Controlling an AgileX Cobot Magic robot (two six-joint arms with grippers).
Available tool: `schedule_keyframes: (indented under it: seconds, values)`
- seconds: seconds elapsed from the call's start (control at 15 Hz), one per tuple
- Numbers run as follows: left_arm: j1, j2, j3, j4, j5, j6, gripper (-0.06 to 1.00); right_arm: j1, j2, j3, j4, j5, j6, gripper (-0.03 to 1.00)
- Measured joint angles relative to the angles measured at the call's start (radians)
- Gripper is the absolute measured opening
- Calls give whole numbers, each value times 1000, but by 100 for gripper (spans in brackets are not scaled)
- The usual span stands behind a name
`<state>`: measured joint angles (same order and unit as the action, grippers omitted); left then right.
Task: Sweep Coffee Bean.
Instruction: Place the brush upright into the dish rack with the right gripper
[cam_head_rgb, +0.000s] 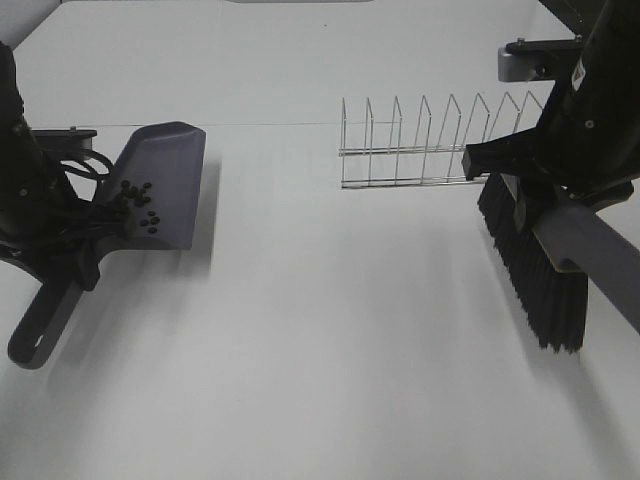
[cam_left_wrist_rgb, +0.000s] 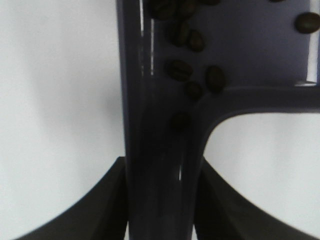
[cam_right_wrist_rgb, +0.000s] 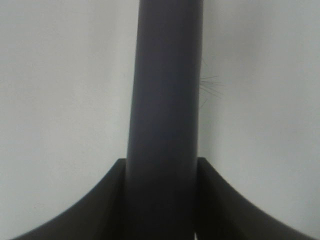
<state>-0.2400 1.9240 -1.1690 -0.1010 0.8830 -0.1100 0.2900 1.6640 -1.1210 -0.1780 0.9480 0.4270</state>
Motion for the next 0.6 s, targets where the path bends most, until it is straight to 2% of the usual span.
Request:
schedule_keyframes:
  seconds: [0.2,0.6]
  values:
    - [0,0,0,-30,0,47,33,0,44,-29,-8,-12,8,36]
    - [0,0,0,-64,-2,77,33,-9,271,-324,-28,104,7,36]
